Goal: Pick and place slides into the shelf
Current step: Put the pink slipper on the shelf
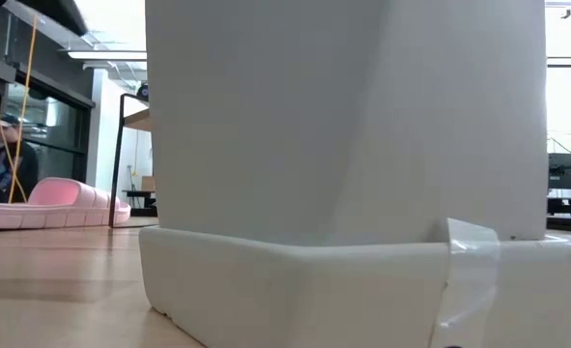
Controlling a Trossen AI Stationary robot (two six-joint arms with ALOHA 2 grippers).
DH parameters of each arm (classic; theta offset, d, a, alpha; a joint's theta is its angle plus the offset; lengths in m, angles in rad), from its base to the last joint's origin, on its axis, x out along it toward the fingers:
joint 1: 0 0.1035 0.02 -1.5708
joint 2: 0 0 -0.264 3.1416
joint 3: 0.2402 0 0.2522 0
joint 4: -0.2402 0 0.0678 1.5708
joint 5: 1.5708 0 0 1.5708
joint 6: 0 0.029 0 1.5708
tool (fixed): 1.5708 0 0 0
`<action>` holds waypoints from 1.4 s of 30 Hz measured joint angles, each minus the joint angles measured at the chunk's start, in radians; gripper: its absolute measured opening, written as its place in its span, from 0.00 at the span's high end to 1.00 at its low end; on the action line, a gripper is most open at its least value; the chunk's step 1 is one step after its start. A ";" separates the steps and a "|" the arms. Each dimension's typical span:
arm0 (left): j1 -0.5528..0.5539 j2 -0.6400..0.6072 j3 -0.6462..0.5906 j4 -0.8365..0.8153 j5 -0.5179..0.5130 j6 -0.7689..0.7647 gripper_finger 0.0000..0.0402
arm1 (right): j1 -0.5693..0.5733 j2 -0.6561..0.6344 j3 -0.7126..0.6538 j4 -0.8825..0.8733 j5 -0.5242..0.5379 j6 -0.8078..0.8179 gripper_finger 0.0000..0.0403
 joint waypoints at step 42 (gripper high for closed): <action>-0.020 0.020 -0.343 0.166 0.251 1.375 0.53 | 0.000 0.000 0.000 0.008 0.140 0.218 1.00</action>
